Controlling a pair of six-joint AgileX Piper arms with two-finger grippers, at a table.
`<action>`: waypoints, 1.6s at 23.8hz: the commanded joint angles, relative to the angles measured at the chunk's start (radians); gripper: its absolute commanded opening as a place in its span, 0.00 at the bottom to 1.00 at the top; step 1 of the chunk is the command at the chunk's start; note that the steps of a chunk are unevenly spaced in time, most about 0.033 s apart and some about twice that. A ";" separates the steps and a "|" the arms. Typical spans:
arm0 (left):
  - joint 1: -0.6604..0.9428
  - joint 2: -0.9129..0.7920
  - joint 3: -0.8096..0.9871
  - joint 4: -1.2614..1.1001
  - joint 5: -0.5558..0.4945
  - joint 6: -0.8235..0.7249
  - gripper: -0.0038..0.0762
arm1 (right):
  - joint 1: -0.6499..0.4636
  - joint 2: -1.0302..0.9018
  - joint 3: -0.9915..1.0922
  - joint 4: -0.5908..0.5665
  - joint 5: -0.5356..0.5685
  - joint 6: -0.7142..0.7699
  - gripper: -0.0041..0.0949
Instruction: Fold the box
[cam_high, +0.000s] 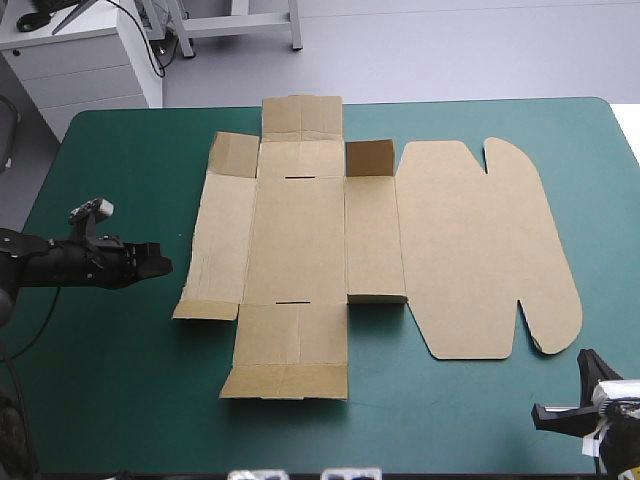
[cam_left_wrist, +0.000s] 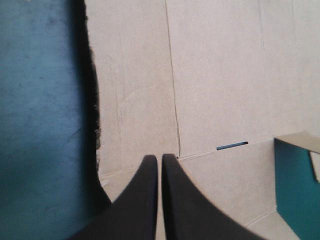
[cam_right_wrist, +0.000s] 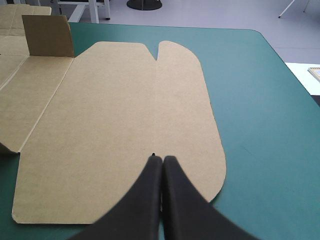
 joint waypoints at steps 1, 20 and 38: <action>0.050 0.057 -0.034 -0.124 0.075 0.037 0.07 | -0.010 0.023 -0.024 -0.010 -0.079 -0.003 0.02; -0.092 0.218 -0.034 -0.143 -0.101 0.023 0.67 | -0.010 0.023 -0.024 -0.010 -0.079 -0.003 0.02; -0.091 0.287 -0.034 -0.098 -0.087 0.086 0.05 | -0.010 0.023 -0.024 -0.010 -0.079 -0.003 0.02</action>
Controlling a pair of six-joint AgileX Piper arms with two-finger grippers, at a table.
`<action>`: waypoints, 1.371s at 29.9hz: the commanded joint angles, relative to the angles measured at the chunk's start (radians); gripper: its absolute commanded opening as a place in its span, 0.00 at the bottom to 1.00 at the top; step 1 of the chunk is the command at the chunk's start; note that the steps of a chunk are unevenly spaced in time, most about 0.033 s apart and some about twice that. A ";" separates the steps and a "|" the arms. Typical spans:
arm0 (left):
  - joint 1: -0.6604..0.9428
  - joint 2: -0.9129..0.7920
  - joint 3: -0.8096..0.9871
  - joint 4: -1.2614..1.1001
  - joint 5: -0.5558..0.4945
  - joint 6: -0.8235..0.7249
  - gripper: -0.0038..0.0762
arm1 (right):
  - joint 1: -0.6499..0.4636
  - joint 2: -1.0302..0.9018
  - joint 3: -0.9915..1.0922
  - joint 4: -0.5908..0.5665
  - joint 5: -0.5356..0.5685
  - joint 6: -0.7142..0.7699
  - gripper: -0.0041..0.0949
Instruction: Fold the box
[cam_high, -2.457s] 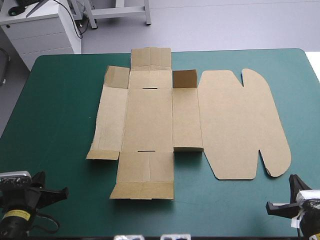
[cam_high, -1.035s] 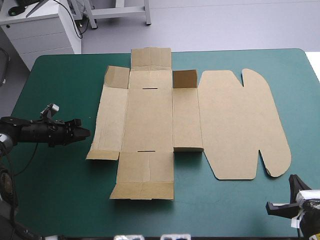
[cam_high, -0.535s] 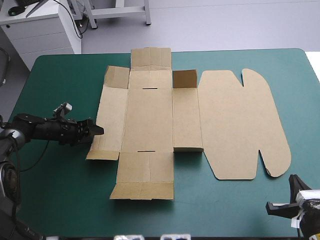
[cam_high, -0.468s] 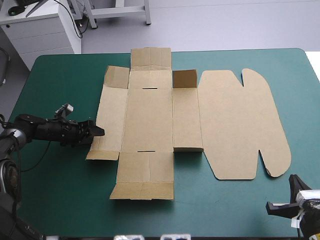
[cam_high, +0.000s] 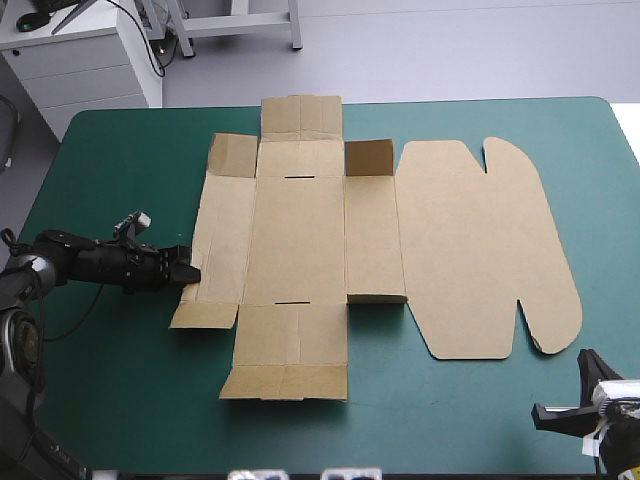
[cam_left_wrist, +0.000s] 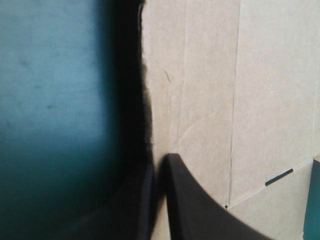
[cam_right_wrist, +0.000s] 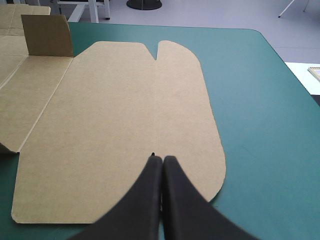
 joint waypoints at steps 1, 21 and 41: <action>-0.004 -0.038 -0.020 -0.015 0.030 0.009 0.05 | -0.010 0.023 -0.025 -0.010 -0.079 -0.003 0.02; -0.006 -0.038 -0.020 -0.035 0.091 -0.069 0.62 | -0.010 0.023 -0.025 -0.010 -0.079 -0.003 0.02; -0.056 -0.038 -0.020 -0.057 0.198 -0.141 0.65 | -0.010 0.023 -0.025 -0.010 -0.079 -0.003 0.02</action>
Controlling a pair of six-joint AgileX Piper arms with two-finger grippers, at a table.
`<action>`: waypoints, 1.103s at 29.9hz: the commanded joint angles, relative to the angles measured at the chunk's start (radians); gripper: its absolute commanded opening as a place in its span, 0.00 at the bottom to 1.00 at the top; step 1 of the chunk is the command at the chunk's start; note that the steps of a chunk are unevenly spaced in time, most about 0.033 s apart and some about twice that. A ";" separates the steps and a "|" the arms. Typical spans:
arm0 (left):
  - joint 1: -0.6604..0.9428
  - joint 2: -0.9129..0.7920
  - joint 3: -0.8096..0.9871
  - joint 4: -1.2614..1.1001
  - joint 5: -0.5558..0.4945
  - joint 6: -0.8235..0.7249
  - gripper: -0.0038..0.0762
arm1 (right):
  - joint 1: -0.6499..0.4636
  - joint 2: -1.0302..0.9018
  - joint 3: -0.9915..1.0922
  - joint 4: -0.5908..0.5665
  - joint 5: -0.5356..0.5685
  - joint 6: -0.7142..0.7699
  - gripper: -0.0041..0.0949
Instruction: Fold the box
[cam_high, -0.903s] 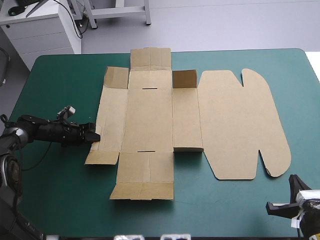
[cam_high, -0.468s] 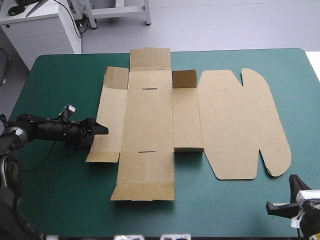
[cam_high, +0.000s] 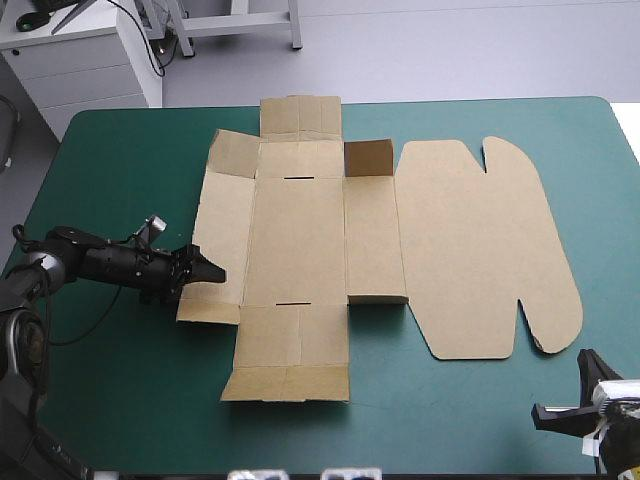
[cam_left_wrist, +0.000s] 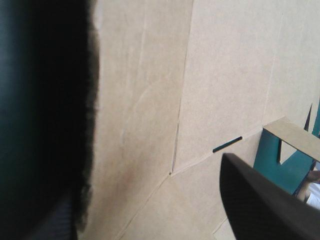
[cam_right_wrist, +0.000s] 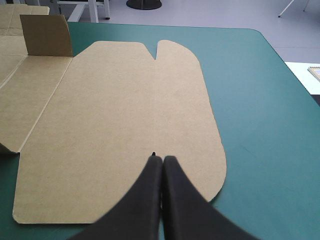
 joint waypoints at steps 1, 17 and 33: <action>-0.009 -0.036 -0.015 -0.043 0.052 -0.010 0.65 | -0.010 0.023 -0.025 -0.010 -0.079 -0.003 0.02; -0.010 0.035 -0.112 -0.086 0.115 -0.007 0.37 | -0.010 0.023 -0.025 -0.010 -0.079 -0.003 0.02; -0.059 0.113 -0.205 0.104 0.149 -0.109 0.04 | -0.010 0.023 -0.025 -0.010 -0.079 -0.003 0.02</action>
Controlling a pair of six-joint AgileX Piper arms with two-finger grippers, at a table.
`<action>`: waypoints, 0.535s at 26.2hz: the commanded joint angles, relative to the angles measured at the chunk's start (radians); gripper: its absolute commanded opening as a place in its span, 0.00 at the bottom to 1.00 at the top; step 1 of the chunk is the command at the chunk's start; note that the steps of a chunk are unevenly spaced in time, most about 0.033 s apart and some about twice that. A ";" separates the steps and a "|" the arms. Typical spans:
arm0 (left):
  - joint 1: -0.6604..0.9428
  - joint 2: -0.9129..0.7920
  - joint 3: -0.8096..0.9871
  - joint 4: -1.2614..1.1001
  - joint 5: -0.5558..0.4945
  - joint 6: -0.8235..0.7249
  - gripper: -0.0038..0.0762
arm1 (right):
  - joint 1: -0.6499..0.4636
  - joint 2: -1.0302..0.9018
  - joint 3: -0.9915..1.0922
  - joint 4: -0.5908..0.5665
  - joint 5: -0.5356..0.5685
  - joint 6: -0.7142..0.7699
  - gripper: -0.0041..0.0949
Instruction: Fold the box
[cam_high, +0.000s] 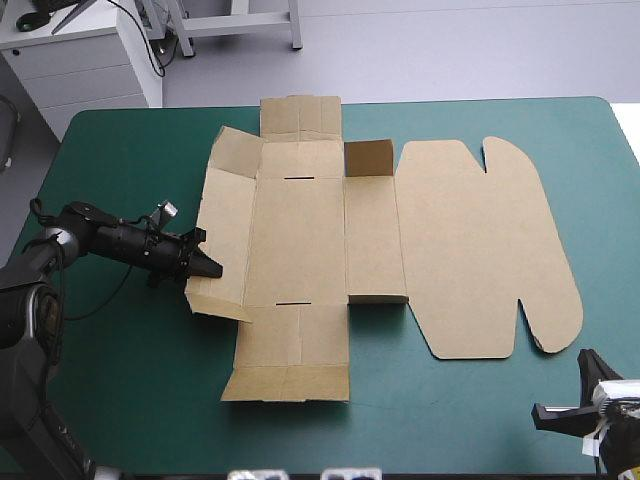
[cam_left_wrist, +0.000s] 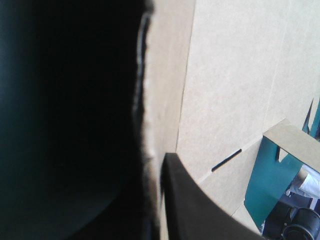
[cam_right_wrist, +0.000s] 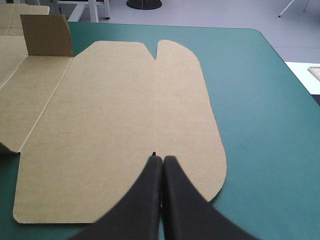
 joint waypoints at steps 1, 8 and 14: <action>-0.016 -0.030 -0.013 0.033 0.079 -0.020 0.04 | -0.010 0.023 -0.025 -0.010 -0.079 -0.003 0.02; -0.016 -0.055 -0.013 0.077 0.079 -0.040 0.04 | -0.010 0.023 -0.025 -0.010 -0.089 -0.003 0.02; -0.049 -0.090 -0.096 0.303 0.079 -0.040 0.04 | -0.010 0.023 -0.025 -0.004 -0.093 -0.005 0.02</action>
